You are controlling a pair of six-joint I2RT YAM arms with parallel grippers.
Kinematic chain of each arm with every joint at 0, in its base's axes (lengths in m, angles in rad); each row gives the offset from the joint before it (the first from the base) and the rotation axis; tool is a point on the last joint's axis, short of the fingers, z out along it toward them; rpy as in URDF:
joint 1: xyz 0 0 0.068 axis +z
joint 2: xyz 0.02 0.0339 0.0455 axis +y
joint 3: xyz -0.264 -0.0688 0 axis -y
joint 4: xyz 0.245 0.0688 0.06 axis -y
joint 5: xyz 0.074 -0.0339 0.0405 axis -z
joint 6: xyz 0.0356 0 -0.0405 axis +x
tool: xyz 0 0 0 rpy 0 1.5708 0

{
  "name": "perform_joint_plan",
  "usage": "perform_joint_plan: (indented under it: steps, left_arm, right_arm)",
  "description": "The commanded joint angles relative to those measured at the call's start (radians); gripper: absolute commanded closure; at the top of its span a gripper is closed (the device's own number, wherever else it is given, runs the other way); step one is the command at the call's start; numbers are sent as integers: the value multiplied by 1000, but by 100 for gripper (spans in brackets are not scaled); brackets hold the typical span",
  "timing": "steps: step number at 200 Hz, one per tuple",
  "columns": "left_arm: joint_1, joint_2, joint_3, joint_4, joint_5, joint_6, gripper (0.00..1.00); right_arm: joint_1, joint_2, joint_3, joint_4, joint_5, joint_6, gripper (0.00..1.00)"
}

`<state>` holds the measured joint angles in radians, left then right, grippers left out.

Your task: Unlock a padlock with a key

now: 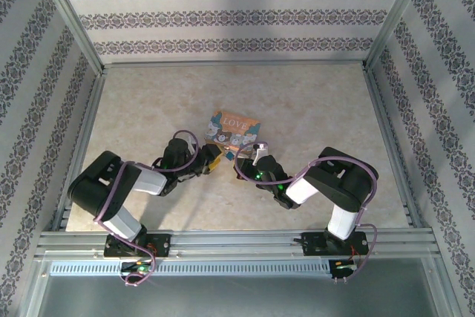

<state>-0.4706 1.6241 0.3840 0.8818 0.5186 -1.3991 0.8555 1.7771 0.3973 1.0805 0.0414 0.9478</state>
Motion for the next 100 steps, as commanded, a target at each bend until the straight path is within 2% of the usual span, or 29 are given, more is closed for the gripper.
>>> perform_joint_plan:
  steps: [1,68,100]
  left_arm:
    - [-17,37,11,119,-7,-25,53]
    - [-60,147,46,224,-40,-57,57]
    - [-73,186,62,244,-65,-62,60]
  right_arm:
    - [10,-28,16,15,18,14,100]
    - [10,-35,18,12,16,29,100]
    - [11,-23,22,25,10,94,100]
